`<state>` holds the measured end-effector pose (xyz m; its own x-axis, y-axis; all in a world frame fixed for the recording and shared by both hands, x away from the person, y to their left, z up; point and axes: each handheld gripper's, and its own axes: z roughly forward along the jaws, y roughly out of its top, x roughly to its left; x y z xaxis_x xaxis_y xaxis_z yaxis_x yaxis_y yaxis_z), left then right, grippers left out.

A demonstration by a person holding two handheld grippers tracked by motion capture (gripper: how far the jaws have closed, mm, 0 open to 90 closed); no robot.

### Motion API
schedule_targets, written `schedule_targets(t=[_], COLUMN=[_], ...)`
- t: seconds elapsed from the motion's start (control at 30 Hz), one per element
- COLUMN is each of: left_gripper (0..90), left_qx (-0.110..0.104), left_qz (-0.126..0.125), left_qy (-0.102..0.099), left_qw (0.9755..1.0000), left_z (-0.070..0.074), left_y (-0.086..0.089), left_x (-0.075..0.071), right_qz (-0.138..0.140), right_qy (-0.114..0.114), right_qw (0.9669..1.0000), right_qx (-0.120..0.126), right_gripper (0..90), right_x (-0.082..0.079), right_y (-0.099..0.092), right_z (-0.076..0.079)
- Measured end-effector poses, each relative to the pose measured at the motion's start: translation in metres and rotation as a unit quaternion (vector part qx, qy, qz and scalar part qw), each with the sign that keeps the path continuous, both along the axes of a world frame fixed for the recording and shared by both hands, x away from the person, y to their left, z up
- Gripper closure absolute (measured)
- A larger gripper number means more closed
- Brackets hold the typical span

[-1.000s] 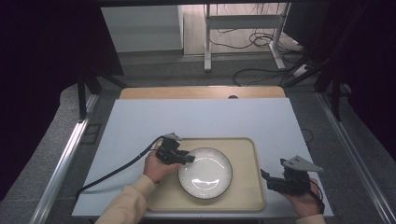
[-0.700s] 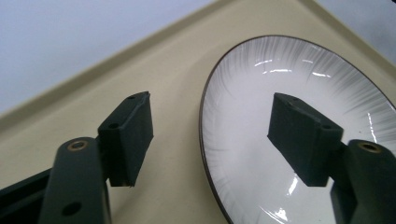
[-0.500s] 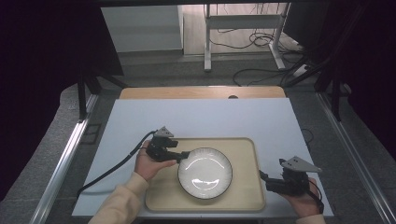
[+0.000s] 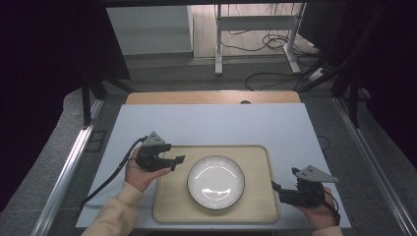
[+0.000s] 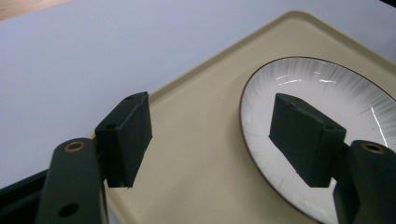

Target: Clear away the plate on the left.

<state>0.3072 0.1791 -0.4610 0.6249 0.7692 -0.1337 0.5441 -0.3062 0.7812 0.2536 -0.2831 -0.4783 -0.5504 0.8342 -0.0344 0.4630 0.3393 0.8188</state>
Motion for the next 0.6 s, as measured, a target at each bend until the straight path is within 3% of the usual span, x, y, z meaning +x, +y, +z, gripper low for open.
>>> schedule_targets(t=[0.27,0.47,0.53,0.6], left_gripper=[24.8,21.2,18.1,17.3], left_qx=[0.025,0.024,0.037,0.025], left_qz=[0.031,0.043,0.051,0.054], left_qy=[-0.002,0.002,-0.004,0.0], left_qw=[0.9992,0.9988,0.998,0.9982], left_z=[-0.007,-0.011,-0.012,-0.013], left_y=[0.035,0.058,0.065,0.074], left_x=[-0.02,-0.035,-0.041,-0.046], right_qz=[0.004,0.005,0.005,0.004], right_qy=[-0.001,-0.002,-0.002,-0.001], right_qw=[1.0,1.0,1.0,1.0], right_qx=[-0.002,-0.004,-0.004,-0.004], right_gripper=[14.3,14.3,14.3,14.3], right_x=[0.0,0.0,0.0,0.0], right_y=[0.001,0.001,0.001,0.001], right_z=[0.0,0.0,0.0,0.0])
